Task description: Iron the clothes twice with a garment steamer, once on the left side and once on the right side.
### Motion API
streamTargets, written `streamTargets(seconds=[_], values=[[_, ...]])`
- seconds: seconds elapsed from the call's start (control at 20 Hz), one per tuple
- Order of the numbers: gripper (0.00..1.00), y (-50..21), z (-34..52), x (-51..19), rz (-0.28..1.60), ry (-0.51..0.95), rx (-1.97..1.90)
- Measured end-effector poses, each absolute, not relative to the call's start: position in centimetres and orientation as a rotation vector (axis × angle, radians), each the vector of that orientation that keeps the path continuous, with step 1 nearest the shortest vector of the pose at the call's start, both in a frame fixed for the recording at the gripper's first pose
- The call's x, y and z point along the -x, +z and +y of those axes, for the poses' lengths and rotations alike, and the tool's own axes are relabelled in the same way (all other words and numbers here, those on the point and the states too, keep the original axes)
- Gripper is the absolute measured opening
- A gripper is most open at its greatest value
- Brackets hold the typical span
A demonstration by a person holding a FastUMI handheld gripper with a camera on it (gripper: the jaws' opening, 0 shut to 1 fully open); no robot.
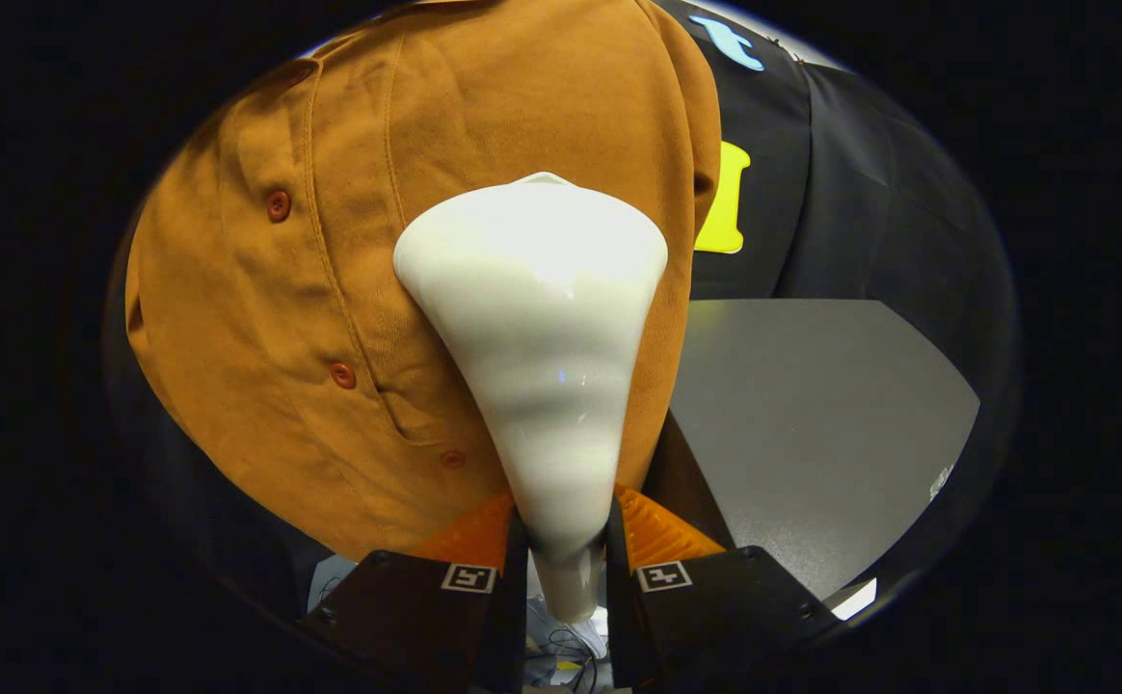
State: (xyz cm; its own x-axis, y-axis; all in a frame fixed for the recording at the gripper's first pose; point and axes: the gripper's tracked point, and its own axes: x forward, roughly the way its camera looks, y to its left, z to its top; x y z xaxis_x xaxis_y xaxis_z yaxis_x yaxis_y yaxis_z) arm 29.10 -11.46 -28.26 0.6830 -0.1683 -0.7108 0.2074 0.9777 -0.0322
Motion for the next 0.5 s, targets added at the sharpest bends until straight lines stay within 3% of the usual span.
streamTargets(seconds=[0.5], values=[[0.38, -32.1, -12.0, -27.4, 0.906, -0.216, -0.116]])
